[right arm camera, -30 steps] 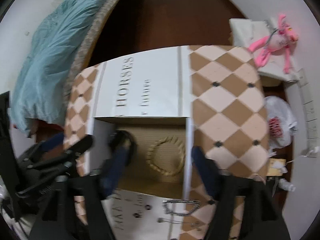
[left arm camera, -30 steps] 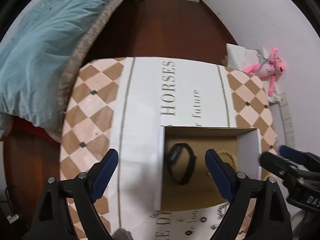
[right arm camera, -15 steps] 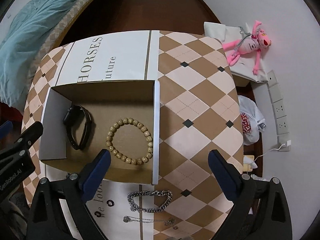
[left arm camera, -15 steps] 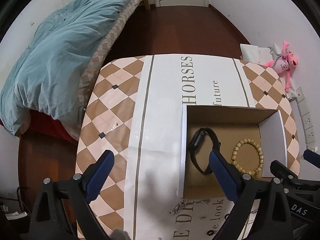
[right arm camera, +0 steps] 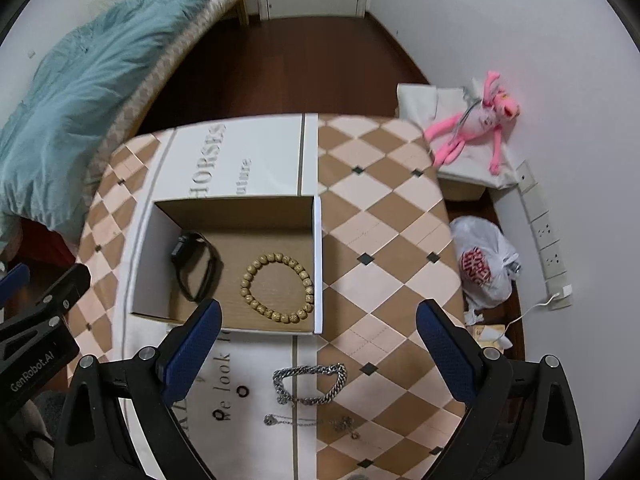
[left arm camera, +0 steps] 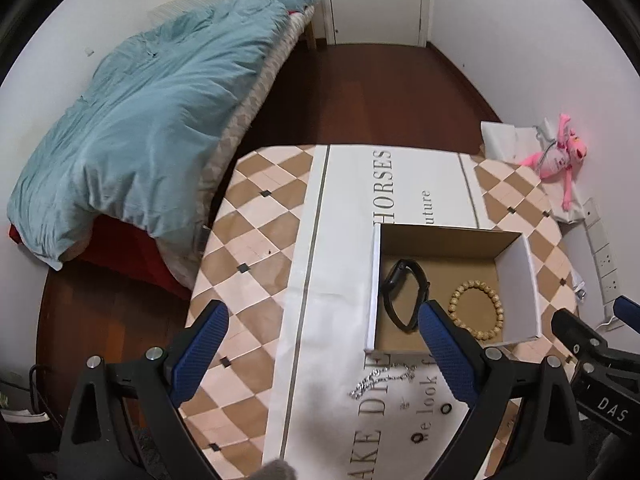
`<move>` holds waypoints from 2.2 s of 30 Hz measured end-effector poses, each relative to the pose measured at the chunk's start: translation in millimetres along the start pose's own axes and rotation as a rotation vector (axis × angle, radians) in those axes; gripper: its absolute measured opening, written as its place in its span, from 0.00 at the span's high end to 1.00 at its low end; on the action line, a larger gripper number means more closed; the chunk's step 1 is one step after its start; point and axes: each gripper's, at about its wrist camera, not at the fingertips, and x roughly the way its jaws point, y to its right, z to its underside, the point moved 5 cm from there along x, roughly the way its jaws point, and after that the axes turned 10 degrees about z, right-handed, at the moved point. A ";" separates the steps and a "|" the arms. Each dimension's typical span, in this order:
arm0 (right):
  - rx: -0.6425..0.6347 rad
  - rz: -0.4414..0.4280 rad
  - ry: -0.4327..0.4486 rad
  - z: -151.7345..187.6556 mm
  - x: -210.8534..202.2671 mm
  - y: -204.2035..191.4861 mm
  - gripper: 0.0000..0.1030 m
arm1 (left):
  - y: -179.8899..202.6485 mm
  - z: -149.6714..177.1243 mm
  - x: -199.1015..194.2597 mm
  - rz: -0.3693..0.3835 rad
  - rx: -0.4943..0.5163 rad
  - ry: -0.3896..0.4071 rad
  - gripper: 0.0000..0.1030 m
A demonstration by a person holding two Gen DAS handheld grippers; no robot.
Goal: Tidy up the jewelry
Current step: 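Lift both tools out of the box back toward the remaining jewelry, then grasp the thick silver chain bracelet with the right tool while the left tool grasps a silver chain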
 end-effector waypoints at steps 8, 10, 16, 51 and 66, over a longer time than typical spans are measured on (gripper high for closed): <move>0.036 0.012 0.102 13.1 -52.7 12.3 0.04 | 1.2 11.7 -50.5 0.008 0.009 0.069 0.06; 0.046 0.007 0.121 19.0 -64.3 14.9 0.04 | 2.4 14.6 -60.4 0.010 0.012 0.081 0.06; 0.088 -0.053 0.126 42.9 -84.0 22.5 0.04 | -0.7 30.3 -84.5 -0.010 0.004 0.129 0.06; 0.064 -0.040 -0.121 110.9 116.7 25.8 0.92 | 2.0 124.3 101.5 0.103 0.036 -0.228 0.07; 0.129 -0.122 -0.154 112.6 110.6 28.7 0.92 | 25.4 111.5 96.9 0.215 0.100 -0.187 0.98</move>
